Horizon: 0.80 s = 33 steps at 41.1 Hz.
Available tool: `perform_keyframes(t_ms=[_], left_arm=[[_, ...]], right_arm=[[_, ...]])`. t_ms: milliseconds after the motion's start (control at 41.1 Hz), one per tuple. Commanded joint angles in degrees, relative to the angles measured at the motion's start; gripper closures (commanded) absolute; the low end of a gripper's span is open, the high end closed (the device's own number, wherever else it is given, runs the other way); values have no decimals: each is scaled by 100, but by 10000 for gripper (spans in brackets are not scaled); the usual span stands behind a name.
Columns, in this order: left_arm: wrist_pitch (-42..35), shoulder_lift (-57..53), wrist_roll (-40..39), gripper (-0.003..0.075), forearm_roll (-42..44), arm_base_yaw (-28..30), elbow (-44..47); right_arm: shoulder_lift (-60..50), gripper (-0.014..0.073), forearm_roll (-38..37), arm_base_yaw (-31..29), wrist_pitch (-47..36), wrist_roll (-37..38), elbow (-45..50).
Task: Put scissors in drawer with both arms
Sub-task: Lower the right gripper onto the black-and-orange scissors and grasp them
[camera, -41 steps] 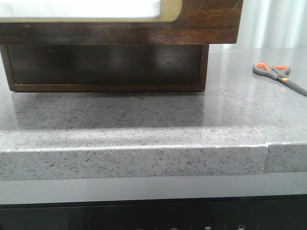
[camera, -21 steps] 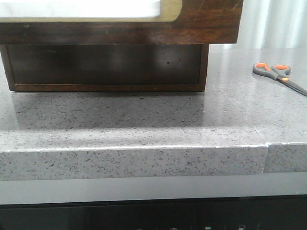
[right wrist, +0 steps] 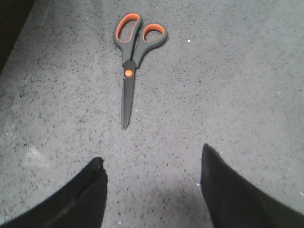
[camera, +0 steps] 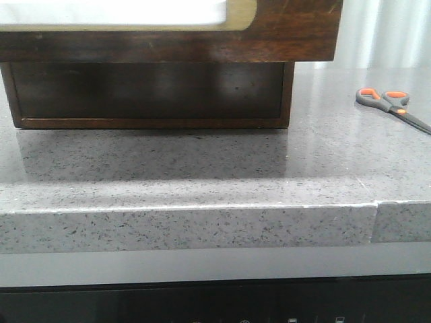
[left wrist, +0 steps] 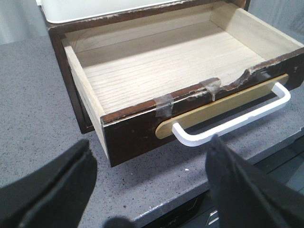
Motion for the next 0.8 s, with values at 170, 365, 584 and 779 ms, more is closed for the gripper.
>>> perform_keyframes(t_ms=[170,365,584,779], left_arm=[[-428,60,-48,239,5,-43,-177],[-428,60,-48,239,5,-43,-177],[-428,60,-48,239,5,-43,-177],[-428,60,-48,239,5,-43,-177]], right_arm=[[1684,134,276,-39,791,-52,-1728],[2962,134,542,-39,1782,-283,-2958],[4191,134,805,-39,2633,-604,-4204],[5042,134,805,-39,3044,-613,-5008]])
